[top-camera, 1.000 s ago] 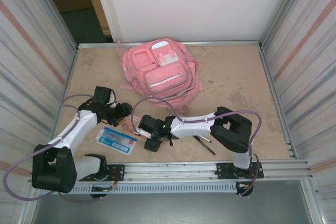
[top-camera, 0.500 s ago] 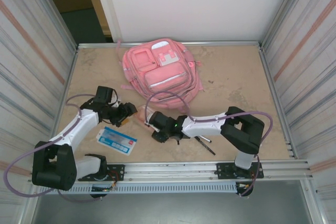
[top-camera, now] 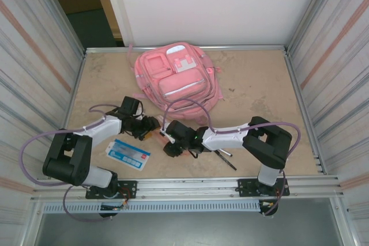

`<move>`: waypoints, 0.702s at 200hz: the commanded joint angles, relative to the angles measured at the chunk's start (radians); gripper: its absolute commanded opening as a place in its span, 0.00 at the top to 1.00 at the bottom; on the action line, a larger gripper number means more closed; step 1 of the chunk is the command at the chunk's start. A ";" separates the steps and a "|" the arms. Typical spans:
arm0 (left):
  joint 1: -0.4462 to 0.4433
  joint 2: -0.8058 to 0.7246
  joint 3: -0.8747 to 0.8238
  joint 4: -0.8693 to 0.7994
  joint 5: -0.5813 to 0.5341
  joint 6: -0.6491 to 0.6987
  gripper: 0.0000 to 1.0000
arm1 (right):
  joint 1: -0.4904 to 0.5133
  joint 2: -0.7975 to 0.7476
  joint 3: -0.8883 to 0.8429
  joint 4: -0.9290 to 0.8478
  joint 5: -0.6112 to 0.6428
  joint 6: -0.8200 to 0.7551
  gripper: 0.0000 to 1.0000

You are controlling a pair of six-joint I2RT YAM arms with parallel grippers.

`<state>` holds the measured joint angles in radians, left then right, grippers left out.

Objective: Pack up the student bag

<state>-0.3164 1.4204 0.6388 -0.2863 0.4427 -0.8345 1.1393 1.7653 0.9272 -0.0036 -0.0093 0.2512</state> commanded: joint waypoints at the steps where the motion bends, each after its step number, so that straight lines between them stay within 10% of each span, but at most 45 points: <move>1: -0.002 0.016 -0.033 0.010 -0.139 -0.029 0.55 | 0.008 0.005 0.034 0.034 -0.048 0.029 0.54; 44: 0.000 0.057 -0.004 -0.015 -0.177 0.051 0.86 | -0.112 -0.085 0.025 -0.053 -0.193 0.147 0.27; 140: 0.041 0.036 -0.072 0.040 -0.092 0.044 0.85 | -0.285 0.006 0.061 -0.303 -0.428 0.312 0.19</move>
<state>-0.2821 1.4525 0.6071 -0.2256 0.3698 -0.7975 0.8642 1.7298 0.9756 -0.2413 -0.3775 0.4900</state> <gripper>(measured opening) 0.155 0.821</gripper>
